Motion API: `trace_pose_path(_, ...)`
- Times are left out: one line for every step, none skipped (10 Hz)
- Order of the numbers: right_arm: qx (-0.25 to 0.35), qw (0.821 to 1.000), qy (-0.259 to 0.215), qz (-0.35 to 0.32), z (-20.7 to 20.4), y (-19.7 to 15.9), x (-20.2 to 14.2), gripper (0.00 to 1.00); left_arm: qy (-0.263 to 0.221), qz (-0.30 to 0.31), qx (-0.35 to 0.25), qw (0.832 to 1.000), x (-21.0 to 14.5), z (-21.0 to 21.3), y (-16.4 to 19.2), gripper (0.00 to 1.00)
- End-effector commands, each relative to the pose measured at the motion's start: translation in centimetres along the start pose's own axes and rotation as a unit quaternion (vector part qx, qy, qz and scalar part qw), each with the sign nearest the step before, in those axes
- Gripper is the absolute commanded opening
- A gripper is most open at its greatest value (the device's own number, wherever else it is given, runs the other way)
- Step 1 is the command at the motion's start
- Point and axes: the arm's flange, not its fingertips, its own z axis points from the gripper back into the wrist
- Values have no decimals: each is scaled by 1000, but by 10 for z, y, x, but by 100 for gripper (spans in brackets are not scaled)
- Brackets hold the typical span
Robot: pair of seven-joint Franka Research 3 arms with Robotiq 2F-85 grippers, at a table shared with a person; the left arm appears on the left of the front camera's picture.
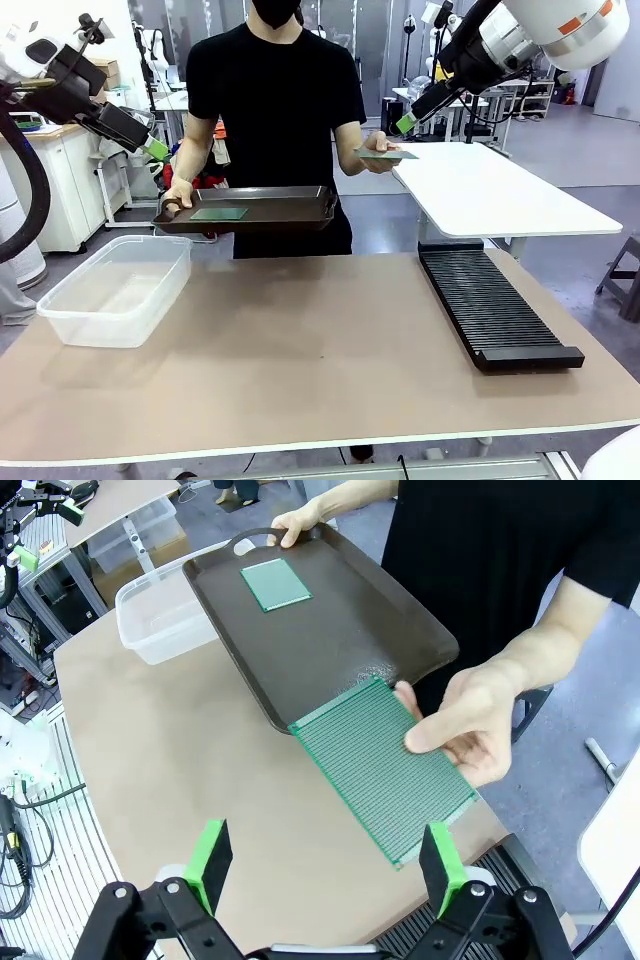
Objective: Sort PCBs into racks and boxes based on the side picked up.
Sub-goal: Pick up the Blank PCB handed by the Human.
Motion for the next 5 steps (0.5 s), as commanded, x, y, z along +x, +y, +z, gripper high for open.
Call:
trace_pose_path(4,1000,-1,0,0,-1,-1,100,1,1,-6,1000,-2,1,0,100)
trace_pose_path(4,1000,-1,0,0,-1,-1,100,1,1,-6,1000,-2,1,0,100)
trace_pose_path(4,1000,-1,0,0,-1,-1,100,1,1,-6,1000,-2,1,0,100)
trace_pose_path(4,1000,-1,0,0,-1,-1,100,1,1,-6,1000,-2,1,0,100)
trace_pose_path(4,1000,-1,0,0,-1,-1,100,1,1,-6,1000,-2,1,0,100)
